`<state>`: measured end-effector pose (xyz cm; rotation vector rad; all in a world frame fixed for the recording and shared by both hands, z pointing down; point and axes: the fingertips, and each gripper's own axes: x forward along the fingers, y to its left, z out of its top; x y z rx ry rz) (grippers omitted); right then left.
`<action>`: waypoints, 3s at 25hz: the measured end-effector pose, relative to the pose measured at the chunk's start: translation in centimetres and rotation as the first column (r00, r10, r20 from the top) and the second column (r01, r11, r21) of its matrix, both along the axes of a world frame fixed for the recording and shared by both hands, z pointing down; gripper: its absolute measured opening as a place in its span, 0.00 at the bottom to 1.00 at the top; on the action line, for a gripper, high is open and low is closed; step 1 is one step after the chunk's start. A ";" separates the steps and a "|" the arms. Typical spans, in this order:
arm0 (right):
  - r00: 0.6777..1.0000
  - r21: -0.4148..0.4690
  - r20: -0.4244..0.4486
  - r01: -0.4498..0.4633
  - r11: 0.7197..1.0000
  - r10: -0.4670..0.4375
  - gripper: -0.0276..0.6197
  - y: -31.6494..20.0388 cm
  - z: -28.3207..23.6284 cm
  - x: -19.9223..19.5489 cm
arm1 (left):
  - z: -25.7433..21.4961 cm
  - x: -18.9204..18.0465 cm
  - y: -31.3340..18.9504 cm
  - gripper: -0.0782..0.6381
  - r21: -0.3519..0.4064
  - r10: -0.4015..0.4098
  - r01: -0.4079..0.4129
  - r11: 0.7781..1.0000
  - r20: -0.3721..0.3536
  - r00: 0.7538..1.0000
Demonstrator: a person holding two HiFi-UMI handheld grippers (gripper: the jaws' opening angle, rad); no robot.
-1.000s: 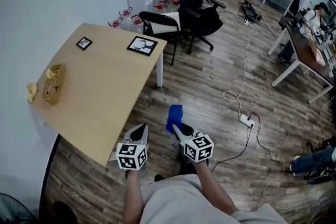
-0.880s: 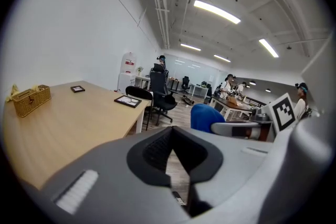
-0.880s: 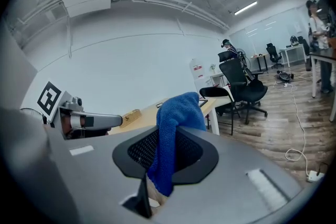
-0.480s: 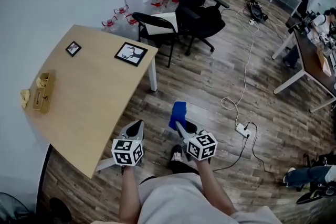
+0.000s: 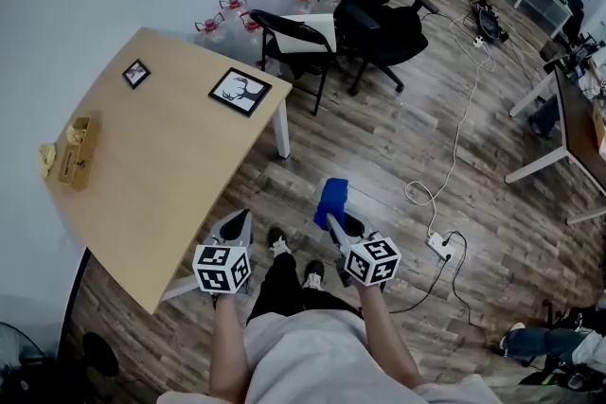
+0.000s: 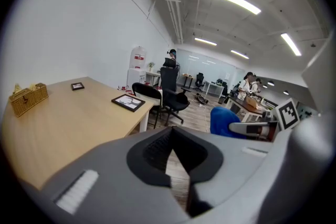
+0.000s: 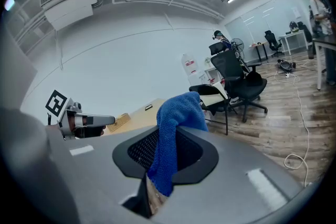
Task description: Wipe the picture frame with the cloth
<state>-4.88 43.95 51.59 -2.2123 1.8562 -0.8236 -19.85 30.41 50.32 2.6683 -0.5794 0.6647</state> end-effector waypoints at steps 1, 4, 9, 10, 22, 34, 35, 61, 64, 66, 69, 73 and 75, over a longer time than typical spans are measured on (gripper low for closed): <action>1.000 -0.001 -0.001 0.010 1.000 -0.010 0.14 -0.5 0.1 0.3 | 0.2 0.2 -0.5 0.18 -0.004 -0.010 0.010 1.000 0.000 1.000; 0.999 -0.012 -0.010 0.039 0.999 -0.039 0.14 -1.7 0.5 1.4 | 0.5 1.2 -2.1 0.18 -0.011 -0.040 0.040 0.999 -0.005 0.999; 0.996 -0.030 -0.050 0.072 0.997 -0.074 0.14 -5.1 0.6 4.3 | 0.6 3.7 -6.1 0.18 0.011 -0.073 0.073 0.997 -0.038 0.997; 0.995 -0.029 -0.058 0.077 0.997 -0.079 0.14 -5.9 0.5 5.1 | 0.7 4.2 -6.9 0.18 0.018 -0.072 0.073 0.997 -0.040 0.997; 0.980 -0.039 -0.086 0.177 0.984 -0.179 0.14 -20.7 0.1 10.8 | 1.0 8.9 -20.8 0.18 0.008 -0.166 0.167 0.986 -0.060 0.984; 0.984 -0.100 -0.005 0.177 0.979 -0.179 0.14 -37.9 2.9 15.1 | 2.6 11.8 -35.5 0.18 -0.026 -0.187 0.186 0.982 -0.005 0.982; 0.981 -0.108 -0.003 0.192 0.975 -0.193 0.14 -39.3 3.0 14.9 | 2.5 11.6 -36.7 0.18 -0.030 -0.196 0.196 0.980 -0.007 0.981; 0.676 -0.285 -0.164 0.665 0.691 -0.718 0.14 -60.9 5.8 14.0 | 9.8 11.1 -44.8 0.18 -0.104 -0.455 0.472 0.875 0.156 0.877; 0.615 -0.314 -0.211 0.693 0.649 -0.760 0.14 -62.7 6.3 16.1 | 13.2 13.5 -43.8 0.18 -0.128 -0.386 0.427 0.895 0.255 0.886; 0.558 -0.344 -0.231 0.720 0.603 -0.797 0.14 -63.7 7.0 17.1 | 15.1 14.6 -43.4 0.18 -0.150 -0.357 0.410 0.900 0.289 0.888; 0.466 -0.396 -0.257 0.748 0.532 -0.847 0.14 -64.7 8.4 17.8 | 17.2 16.0 -42.9 0.18 -0.165 -0.307 0.377 0.911 0.339 0.889; 0.352 -0.432 -0.334 0.768 0.473 -0.875 0.14 -66.3 9.7 17.4 | 17.5 18.0 -42.4 0.18 -0.178 -0.229 0.312 0.933 0.373 0.899; 0.285 -0.456 -0.362 0.776 0.435 -0.888 0.14 -67.1 10.8 16.6 | 18.3 18.4 -42.2 0.18 -0.189 -0.186 0.281 0.941 0.402 0.897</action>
